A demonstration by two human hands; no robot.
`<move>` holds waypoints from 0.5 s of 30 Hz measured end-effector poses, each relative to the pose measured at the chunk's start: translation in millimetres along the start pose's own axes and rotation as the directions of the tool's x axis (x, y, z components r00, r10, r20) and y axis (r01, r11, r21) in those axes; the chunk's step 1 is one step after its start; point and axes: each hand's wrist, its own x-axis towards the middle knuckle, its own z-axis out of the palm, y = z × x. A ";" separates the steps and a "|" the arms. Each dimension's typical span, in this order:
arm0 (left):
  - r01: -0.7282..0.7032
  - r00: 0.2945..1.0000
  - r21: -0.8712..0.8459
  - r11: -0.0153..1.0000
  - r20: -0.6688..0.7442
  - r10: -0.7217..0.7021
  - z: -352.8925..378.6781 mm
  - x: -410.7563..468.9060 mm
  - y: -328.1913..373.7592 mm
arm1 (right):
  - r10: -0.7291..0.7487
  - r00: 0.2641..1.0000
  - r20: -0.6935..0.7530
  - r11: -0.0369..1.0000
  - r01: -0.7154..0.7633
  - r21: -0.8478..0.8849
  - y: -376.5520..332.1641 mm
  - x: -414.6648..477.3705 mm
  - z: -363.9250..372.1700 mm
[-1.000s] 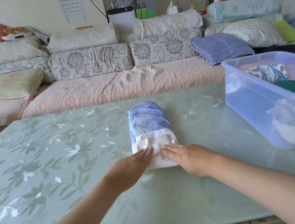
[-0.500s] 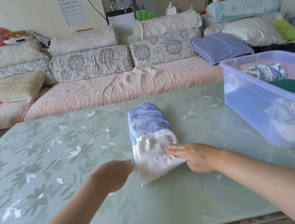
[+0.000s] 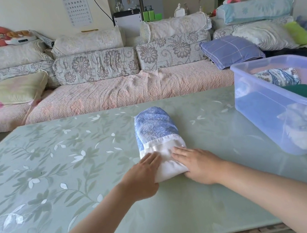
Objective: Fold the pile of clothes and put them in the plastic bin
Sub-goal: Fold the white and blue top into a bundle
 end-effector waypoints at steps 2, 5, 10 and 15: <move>0.088 0.996 -0.107 0.990 0.028 -0.086 -12.4 1.2 2.1 | 0.070 0.997 0.010 0.991 -0.071 0.117 -0.1 2.0 -14.2; 0.286 0.956 -0.249 0.926 0.140 -0.257 -43.2 4.7 3.6 | 0.154 0.988 -0.028 0.956 -0.141 0.258 5.7 2.2 -39.4; 0.386 0.922 -0.717 0.581 0.281 -0.266 -54.2 6.6 -5.5 | 0.270 0.960 -0.066 0.816 -0.192 0.545 18.4 0.9 -43.3; 0.451 0.868 -0.537 0.713 0.080 -0.490 -47.7 18.1 -5.4 | 0.297 0.914 -0.277 0.938 -0.224 0.265 23.9 12.0 -37.1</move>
